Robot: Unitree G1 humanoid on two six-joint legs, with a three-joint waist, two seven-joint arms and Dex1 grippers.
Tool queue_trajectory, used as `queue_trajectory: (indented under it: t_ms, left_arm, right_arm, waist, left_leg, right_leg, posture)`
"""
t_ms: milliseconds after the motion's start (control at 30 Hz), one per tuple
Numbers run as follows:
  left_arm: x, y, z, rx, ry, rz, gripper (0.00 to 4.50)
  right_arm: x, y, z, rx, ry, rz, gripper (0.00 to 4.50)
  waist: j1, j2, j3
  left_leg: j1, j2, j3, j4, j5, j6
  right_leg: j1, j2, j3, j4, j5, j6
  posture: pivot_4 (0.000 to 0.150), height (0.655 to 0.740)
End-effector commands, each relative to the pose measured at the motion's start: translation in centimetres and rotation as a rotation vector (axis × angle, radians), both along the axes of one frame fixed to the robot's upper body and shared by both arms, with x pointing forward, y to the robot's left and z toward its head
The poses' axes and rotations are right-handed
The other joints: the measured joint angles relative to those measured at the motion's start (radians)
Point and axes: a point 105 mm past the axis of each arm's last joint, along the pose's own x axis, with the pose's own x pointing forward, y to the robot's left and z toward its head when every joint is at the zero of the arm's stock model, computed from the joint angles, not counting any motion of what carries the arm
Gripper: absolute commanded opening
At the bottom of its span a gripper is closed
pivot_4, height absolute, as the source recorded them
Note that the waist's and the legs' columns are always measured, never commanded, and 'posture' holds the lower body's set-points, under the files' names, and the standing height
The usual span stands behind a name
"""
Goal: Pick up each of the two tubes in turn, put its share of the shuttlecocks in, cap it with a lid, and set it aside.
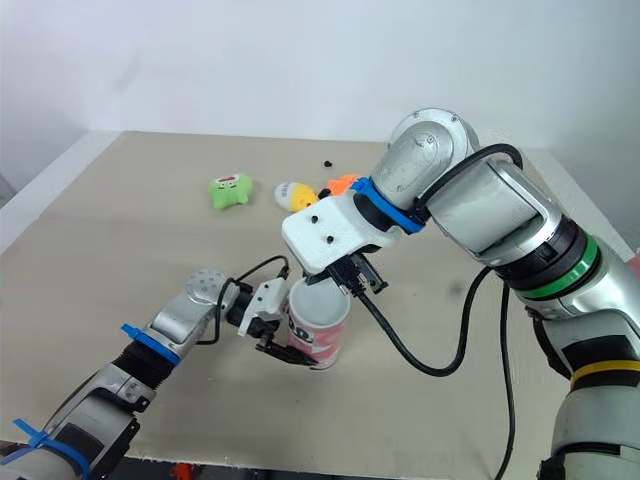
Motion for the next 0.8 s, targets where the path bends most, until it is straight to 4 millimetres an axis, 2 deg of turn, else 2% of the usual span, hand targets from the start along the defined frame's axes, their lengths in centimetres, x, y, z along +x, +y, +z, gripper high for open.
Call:
queue_trajectory:
  t_ms: [33,167,233,300,333,400,533,600,633,800]
  left_arm:
    - [0.2,1.1,-2.8,0.108,0.052,0.081,2.83]
    - [0.1,1.2,-2.8,0.105,0.055,0.090,2.83]
    - [0.1,1.2,-2.7,0.104,0.057,0.095,2.83]
    - [0.0,1.2,-2.7,0.103,0.058,0.101,2.83]
    - [0.0,1.2,-2.6,0.103,0.059,0.103,2.83]
    - [-0.1,1.3,-2.6,0.103,0.060,0.106,2.83]
    - [-0.2,1.4,-2.5,0.104,0.064,0.112,2.83]
    - [-0.2,1.4,-2.5,0.103,0.066,0.113,2.83]
    - [-0.2,1.3,-2.5,0.103,0.067,0.112,2.83]
    - [-0.3,1.2,-2.4,0.098,0.067,0.103,2.83]
  right_arm:
    - [-0.9,-1.2,-4.9,-0.196,0.150,0.048,0.10]
    - [-0.3,-1.7,-5.7,-0.257,0.102,0.074,0.10]
    - [0.0,-1.8,-6.0,-0.271,0.084,0.083,0.10]
    - [0.6,-1.2,-6.1,-0.261,0.055,0.094,0.10]
    - [0.8,-0.9,-6.1,-0.252,0.046,0.098,0.55]
    - [0.9,-0.5,-5.9,-0.233,0.050,0.096,0.98]
    - [0.8,0.2,-5.0,-0.155,0.107,0.055,2.65]
    - [0.6,0.7,-3.9,-0.095,0.155,0.021,3.54]
    - [0.7,0.9,-3.4,-0.070,0.171,0.005,3.84]
    - [1.3,1.5,0.2,0.078,0.216,-0.068,3.84]
  waist:
    - [0.000,-0.001,-0.001]
    - [0.000,-0.003,-0.002]
    - [0.000,-0.004,-0.003]
    - [0.000,-0.004,-0.003]
    - [-0.001,-0.004,-0.004]
    - [-0.001,-0.006,-0.005]
    - [0.000,-0.007,-0.007]
    - [0.000,-0.006,-0.007]
    - [0.000,-0.006,-0.007]
    - [0.000,0.000,-0.003]
  left_leg:
    - [0.000,0.000,0.000,0.000,0.000,0.000]
    - [0.001,0.000,-0.001,0.000,0.000,0.000]
    - [0.002,0.000,-0.002,0.000,0.000,0.000]
    - [0.005,0.000,-0.002,0.000,-0.001,0.000]
    - [0.006,0.000,-0.002,0.000,-0.001,-0.001]
    - [0.008,0.001,-0.002,-0.001,-0.001,-0.001]
    - [0.009,0.003,-0.003,-0.003,-0.002,-0.003]
    - [0.009,0.003,-0.003,-0.004,-0.003,-0.004]
    - [0.009,0.003,-0.003,-0.005,-0.003,-0.004]
    - [0.008,0.003,-0.004,-0.014,-0.003,-0.004]
  right_leg:
    - [0.000,0.000,0.000,0.000,0.000,0.000]
    - [0.003,0.000,-0.001,-0.002,-0.001,0.001]
    - [0.004,-0.001,-0.002,-0.002,-0.004,0.007]
    - [0.006,-0.001,-0.003,-0.002,-0.004,0.007]
    - [0.007,-0.002,-0.003,-0.002,-0.004,0.007]
    - [0.008,-0.003,-0.005,-0.002,-0.004,0.006]
    - [0.009,-0.008,-0.011,-0.002,-0.004,0.003]
    - [0.009,-0.012,-0.015,-0.002,-0.002,-0.003]
    - [0.009,-0.013,-0.017,-0.002,-0.002,-0.004]
    - [0.008,-0.018,-0.026,-0.009,-0.002,-0.006]
  posture:
    - [0.150,0.7400]
    - [0.150,0.7400]
    - [0.150,0.7400]
    - [0.150,0.7400]
    - [0.150,0.7400]
    - [0.150,0.7400]
    - [0.150,0.7400]
    - [0.150,0.7400]
    - [0.150,0.7400]
    - [0.150,0.7400]
